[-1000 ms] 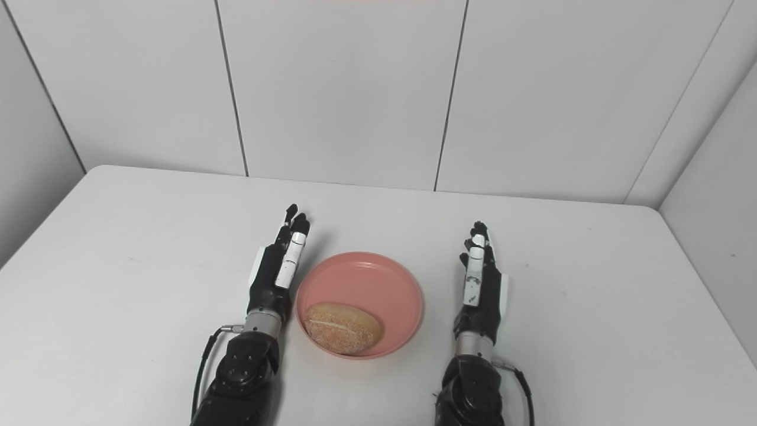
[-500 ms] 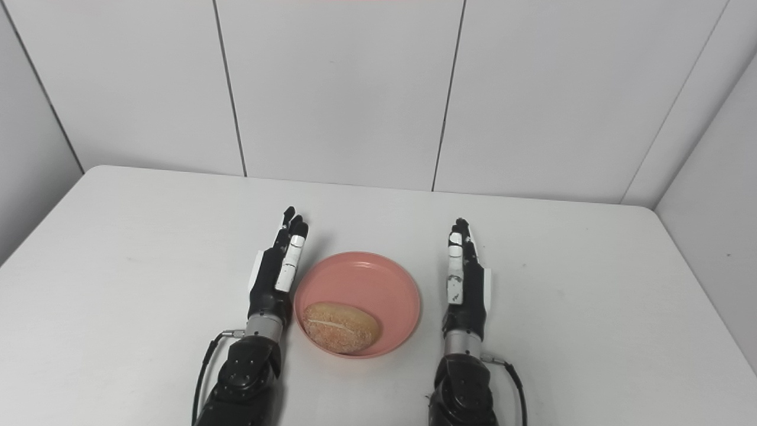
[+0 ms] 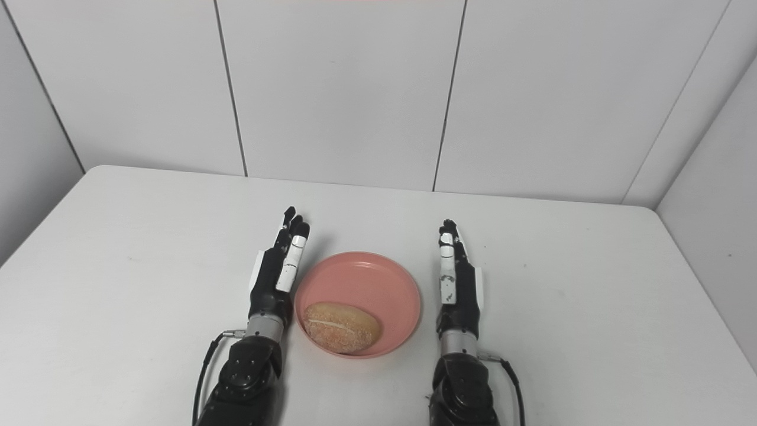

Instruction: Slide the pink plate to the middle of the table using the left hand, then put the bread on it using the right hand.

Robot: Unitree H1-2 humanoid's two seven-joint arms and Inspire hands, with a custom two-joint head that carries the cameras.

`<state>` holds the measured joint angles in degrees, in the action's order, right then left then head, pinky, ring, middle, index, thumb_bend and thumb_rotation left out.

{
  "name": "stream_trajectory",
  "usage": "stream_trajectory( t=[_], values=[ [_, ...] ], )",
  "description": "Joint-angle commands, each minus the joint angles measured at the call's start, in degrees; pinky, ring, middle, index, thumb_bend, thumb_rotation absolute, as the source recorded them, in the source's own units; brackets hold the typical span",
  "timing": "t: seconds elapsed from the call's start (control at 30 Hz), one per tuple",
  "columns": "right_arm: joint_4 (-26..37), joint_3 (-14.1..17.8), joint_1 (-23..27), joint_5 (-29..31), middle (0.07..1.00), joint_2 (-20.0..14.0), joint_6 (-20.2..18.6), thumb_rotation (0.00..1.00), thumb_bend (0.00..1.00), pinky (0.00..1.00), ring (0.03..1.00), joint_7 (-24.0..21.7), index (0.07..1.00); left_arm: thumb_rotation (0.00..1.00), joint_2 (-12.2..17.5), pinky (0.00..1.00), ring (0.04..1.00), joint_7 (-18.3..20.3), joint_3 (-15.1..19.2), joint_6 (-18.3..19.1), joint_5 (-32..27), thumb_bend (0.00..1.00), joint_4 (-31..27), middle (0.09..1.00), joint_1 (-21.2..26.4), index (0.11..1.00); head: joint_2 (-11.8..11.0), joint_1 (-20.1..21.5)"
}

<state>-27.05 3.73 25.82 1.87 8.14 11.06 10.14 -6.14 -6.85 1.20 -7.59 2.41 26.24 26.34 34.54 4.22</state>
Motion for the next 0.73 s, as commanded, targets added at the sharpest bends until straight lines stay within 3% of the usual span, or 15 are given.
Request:
stream_trajectory(
  t=[0.0, 0.37, 0.47, 0.6, 0.7],
  values=[
    [-1.3, 0.1, -3.0, 0.3, 0.918, -0.1, -1.3, 1.00, 0.81, 1.00, 0.940, -0.5, 0.908, 0.86, -0.4, 1.00, 1.000, -0.7, 0.1, 0.8, 0.0, 0.73, -0.1, 0.985, -0.6, 1.000, 0.0, 0.0],
    [-0.7, 0.2, -3.1, 0.8, 0.933, -0.1, -2.6, 1.00, 0.81, 1.00, 0.951, -0.8, 0.919, 0.86, -0.4, 1.00, 1.000, -0.5, 0.2, 1.3, -0.3, 0.72, -0.2, 0.984, -0.7, 1.000, 0.1, -0.1],
    [-0.1, 0.1, -3.0, 1.1, 0.950, -0.2, -5.3, 1.00, 0.81, 1.00, 0.969, -1.2, 0.940, 0.86, -0.4, 1.00, 1.000, -0.5, 0.3, 1.5, -0.4, 0.73, 0.0, 0.983, -0.6, 1.000, 0.1, -0.1],
    [1.4, 0.2, -3.0, -0.2, 0.977, -0.1, -10.8, 1.00, 0.80, 1.00, 0.999, 0.5, 0.963, 0.85, -0.7, 1.00, 1.000, -1.5, 0.4, 4.9, 0.2, 0.76, -0.8, 0.971, -0.6, 1.000, 0.0, -0.1],
    [1.9, 0.0, -3.2, -1.5, 0.984, -0.1, -11.9, 1.00, 0.79, 1.00, 1.000, 1.2, 0.972, 0.84, -0.8, 1.00, 1.000, -1.7, 0.5, 6.9, 0.4, 0.78, -1.6, 0.967, -0.7, 1.000, 0.0, -0.1]
  ],
)
